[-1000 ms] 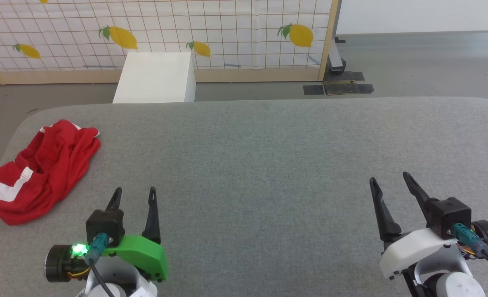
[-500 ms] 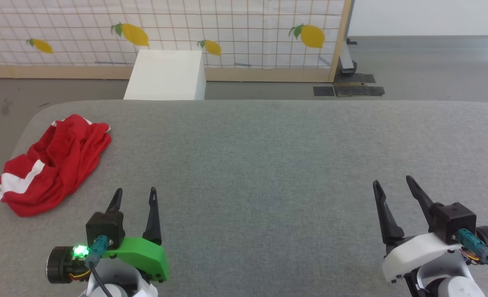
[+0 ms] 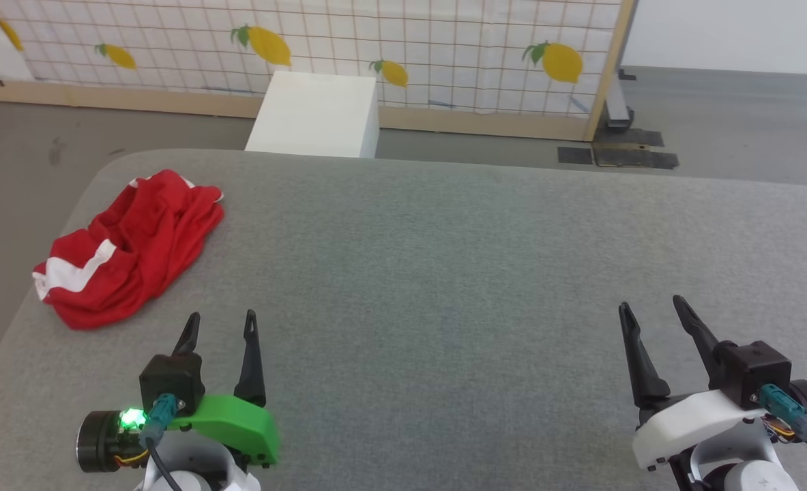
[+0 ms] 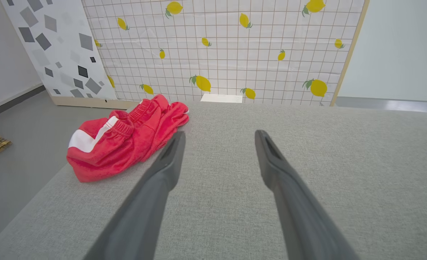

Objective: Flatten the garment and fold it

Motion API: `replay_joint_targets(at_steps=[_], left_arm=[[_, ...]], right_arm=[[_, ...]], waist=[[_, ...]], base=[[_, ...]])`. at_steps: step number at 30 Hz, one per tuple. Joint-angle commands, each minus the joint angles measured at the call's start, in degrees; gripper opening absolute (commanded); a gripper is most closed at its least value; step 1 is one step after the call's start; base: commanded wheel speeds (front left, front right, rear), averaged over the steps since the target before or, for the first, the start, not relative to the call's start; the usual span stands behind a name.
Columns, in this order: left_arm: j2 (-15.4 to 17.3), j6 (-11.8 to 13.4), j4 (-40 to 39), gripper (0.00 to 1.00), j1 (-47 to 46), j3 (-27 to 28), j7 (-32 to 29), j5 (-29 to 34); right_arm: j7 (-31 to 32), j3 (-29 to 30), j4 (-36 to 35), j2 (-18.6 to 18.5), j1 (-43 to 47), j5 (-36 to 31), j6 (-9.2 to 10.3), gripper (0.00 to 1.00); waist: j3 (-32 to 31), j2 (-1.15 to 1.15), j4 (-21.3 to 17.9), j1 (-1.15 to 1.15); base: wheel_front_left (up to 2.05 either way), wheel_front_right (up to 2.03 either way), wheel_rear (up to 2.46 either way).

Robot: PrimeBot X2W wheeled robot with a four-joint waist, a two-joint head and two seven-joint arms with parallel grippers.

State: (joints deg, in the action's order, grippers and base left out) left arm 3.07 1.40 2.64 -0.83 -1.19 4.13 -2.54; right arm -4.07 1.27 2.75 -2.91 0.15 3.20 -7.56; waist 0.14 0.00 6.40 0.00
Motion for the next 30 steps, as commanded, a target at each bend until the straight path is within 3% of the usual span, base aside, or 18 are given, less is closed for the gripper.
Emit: replay_joint_targets(at_steps=[1,30], left_arm=[[0.1,0.4,0.2,1.00,0.5,-0.1,0.6,-0.5],[0.1,1.8,2.0,1.00,1.9,0.8,4.6,-2.0]], right_arm=[[-0.6,0.0,0.3,0.0,0.8,0.5,0.02,1.00],[-4.7,-0.5,3.1,0.0,2.1,3.2,0.04,1.00]], waist=[[0.0,0.00,0.9,0.00],[-0.3,0.00,11.8,0.00]], base=[[0.00,0.00,0.00],[0.00,0.00,0.00]])
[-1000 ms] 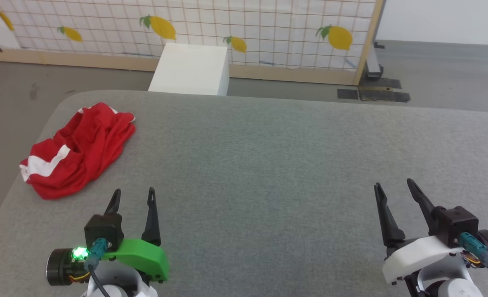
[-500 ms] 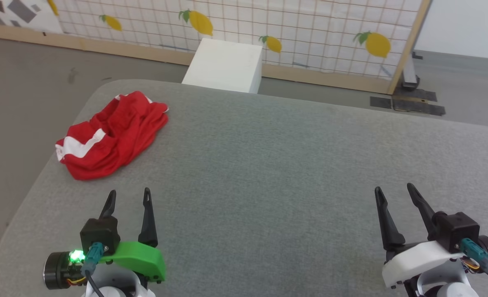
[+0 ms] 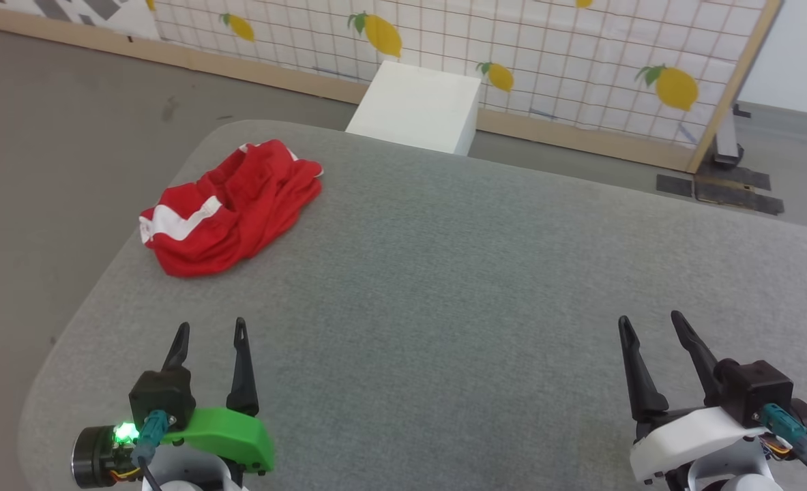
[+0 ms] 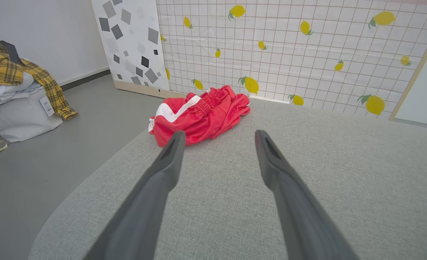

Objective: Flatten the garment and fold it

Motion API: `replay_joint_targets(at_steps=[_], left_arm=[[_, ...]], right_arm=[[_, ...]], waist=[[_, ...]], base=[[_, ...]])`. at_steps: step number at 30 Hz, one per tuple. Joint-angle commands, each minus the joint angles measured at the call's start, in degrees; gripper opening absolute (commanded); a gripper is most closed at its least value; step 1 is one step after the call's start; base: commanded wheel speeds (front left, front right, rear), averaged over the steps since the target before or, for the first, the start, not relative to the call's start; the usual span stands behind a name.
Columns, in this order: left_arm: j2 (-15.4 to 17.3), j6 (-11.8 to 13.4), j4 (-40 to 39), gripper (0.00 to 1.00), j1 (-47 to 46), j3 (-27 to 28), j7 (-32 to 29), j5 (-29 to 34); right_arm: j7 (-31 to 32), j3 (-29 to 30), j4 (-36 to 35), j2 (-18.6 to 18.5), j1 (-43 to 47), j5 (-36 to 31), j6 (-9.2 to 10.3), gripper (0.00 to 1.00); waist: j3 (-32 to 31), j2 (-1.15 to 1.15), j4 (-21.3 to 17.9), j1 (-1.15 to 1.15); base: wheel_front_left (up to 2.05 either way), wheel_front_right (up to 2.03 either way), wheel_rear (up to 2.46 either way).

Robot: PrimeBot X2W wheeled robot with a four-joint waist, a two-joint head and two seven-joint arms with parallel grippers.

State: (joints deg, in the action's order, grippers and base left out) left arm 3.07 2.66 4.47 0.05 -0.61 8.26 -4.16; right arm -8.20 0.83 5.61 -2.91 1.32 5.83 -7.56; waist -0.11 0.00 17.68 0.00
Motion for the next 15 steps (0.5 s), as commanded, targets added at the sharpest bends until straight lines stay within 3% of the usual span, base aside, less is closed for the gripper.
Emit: replay_joint_targets(at_steps=[1,15], left_arm=[[0.1,0.6,0.2,1.00,1.1,0.2,0.6,-0.4],[0.0,1.5,1.2,1.00,1.6,0.5,2.7,-1.3]], right_arm=[[-0.7,-0.1,0.4,0.0,1.0,0.7,0.04,1.00],[-2.8,-0.1,1.7,0.0,2.0,2.0,0.06,1.00]], waist=[[-0.1,0.00,0.8,0.00],[0.3,0.00,5.0,0.00]], base=[[0.00,0.00,0.00],[0.00,0.00,0.00]])
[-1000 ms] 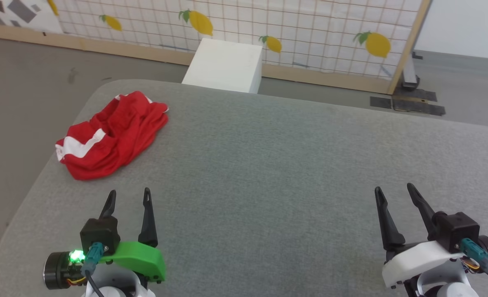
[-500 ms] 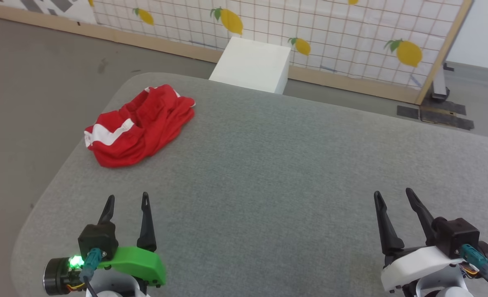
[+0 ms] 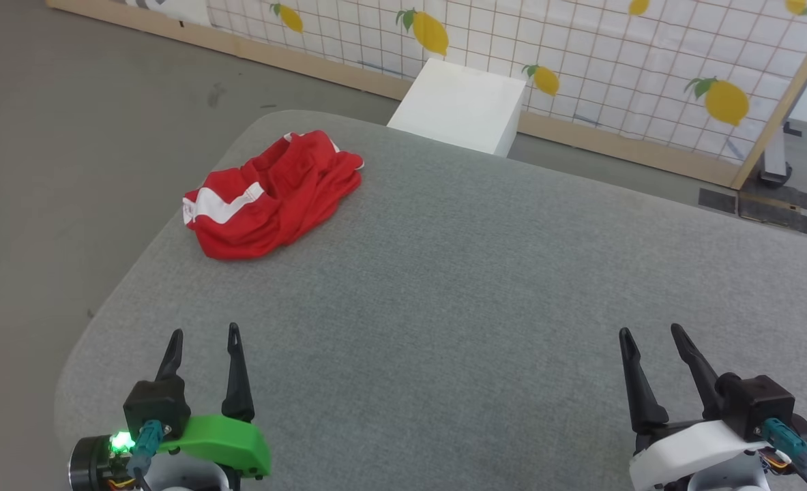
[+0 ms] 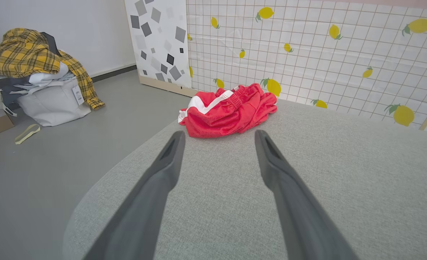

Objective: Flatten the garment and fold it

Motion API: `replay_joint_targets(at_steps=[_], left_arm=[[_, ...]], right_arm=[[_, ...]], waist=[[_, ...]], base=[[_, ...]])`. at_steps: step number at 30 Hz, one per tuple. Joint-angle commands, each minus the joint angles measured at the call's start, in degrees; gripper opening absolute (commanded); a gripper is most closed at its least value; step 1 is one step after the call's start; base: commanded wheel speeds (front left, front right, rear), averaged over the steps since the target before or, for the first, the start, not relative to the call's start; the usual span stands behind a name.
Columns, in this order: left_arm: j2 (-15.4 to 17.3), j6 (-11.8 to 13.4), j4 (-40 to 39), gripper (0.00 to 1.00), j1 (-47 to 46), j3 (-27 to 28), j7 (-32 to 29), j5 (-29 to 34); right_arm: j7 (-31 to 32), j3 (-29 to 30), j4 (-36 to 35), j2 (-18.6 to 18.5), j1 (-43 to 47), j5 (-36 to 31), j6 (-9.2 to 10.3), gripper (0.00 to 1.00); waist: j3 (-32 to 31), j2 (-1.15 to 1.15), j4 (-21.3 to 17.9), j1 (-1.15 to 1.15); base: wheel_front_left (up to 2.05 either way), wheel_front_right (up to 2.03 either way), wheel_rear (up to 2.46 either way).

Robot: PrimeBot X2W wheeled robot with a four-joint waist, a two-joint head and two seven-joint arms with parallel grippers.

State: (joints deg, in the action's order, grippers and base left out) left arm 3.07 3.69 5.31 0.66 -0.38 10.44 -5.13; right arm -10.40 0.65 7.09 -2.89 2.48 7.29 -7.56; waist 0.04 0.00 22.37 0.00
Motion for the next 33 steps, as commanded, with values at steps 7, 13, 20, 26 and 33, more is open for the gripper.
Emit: replay_joint_targets(at_steps=[7,13,20,26,33], left_arm=[[0.1,-0.3,1.8,1.00,-1.3,0.7,1.4,-1.8],[1.4,-3.0,6.5,1.00,-8.7,1.5,0.8,-5.2],[4.5,-7.0,14.0,1.00,-22.8,3.1,-5.8,-11.1],[7.9,-8.5,23.4,1.00,-35.7,5.5,-16.0,-17.7],[12.3,-7.2,32.8,1.00,-48.2,8.0,-29.5,-23.1]], right_arm=[[-1.4,0.1,0.6,0.0,0.9,0.7,0.06,1.00],[-1.4,0.6,-0.1,0.0,0.4,-0.5,0.06,1.00],[0.4,1.8,-3.0,0.0,-0.5,-2.8,0.07,1.00],[2.5,2.3,-6.5,0.0,-1.7,-4.9,0.07,1.00],[4.6,3.5,-11.7,0.0,-3.1,-7.6,0.08,1.00]], waist=[[1.1,0.00,1.5,0.00],[3.9,0.00,1.8,0.00],[9.7,0.00,1.1,0.00],[15.9,0.00,-0.7,0.00],[24.2,0.00,-3.7,0.00]], base=[[0.00,0.00,0.00],[0.00,0.00,0.00],[0.00,0.00,0.00],[0.00,0.00,0.00],[0.00,0.00,0.00]])
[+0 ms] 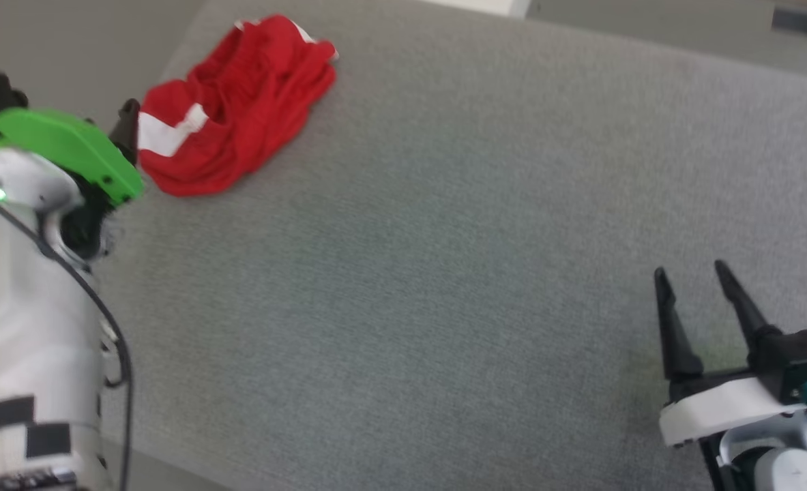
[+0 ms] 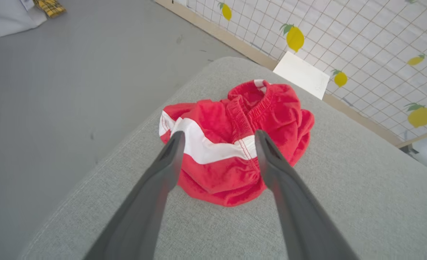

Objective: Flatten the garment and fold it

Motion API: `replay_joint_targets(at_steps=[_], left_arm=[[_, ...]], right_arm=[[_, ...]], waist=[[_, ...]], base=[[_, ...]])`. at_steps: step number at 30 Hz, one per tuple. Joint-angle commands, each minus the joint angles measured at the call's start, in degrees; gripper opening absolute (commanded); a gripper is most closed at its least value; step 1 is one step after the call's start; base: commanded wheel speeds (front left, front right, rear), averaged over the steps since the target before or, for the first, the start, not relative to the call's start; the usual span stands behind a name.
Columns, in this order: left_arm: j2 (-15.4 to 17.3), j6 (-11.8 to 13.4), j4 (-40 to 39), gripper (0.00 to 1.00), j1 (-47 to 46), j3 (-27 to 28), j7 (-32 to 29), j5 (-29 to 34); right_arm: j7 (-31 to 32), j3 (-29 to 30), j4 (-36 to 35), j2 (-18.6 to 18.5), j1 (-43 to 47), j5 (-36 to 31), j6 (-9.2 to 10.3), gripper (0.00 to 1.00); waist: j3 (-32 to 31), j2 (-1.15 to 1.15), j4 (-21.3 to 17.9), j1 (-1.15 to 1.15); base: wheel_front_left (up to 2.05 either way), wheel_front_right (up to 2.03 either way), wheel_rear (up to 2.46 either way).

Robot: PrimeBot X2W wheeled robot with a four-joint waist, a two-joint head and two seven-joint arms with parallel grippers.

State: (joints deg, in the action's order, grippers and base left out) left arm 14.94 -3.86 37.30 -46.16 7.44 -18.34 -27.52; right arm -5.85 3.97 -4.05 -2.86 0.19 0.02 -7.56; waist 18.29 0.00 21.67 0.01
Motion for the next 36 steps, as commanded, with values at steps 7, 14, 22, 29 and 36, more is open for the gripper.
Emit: replay_joint_targets(at_steps=[7,14,22,29,36], left_arm=[[3.7,2.8,4.9,1.00,-5.9,-3.3,-15.8,0.5],[3.1,2.3,7.0,1.00,-5.8,-5.7,-22.0,0.6],[1.1,1.5,7.2,0.07,-4.3,-6.3,-21.5,-0.7],[1.6,1.9,4.8,0.00,-5.8,-4.0,-8.0,-0.5],[4.4,1.0,2.4,0.00,-11.6,-3.3,5.4,1.6]], right_arm=[[1.6,2.6,-5.6,0.0,-0.2,-1.7,0.08,1.00],[2.7,3.6,-8.1,0.0,0.2,-2.8,0.08,1.00],[3.9,4.0,-9.7,0.0,0.5,-3.5,0.08,1.00],[3.7,3.8,-8.7,0.0,0.6,-3.4,0.08,1.00],[1.8,2.2,-4.8,0.0,-0.3,-0.9,0.08,1.00]], waist=[[12.0,0.00,-4.5,-0.01],[13.8,0.00,-3.7,-0.01],[14.4,0.00,-2.5,-0.01],[12.2,0.00,-1.8,-0.01],[7.4,0.00,-3.3,-0.01]], base=[[0.00,0.00,0.00],[0.00,0.00,0.00],[0.00,0.00,0.00],[0.00,0.00,0.00],[0.00,0.00,0.00]])
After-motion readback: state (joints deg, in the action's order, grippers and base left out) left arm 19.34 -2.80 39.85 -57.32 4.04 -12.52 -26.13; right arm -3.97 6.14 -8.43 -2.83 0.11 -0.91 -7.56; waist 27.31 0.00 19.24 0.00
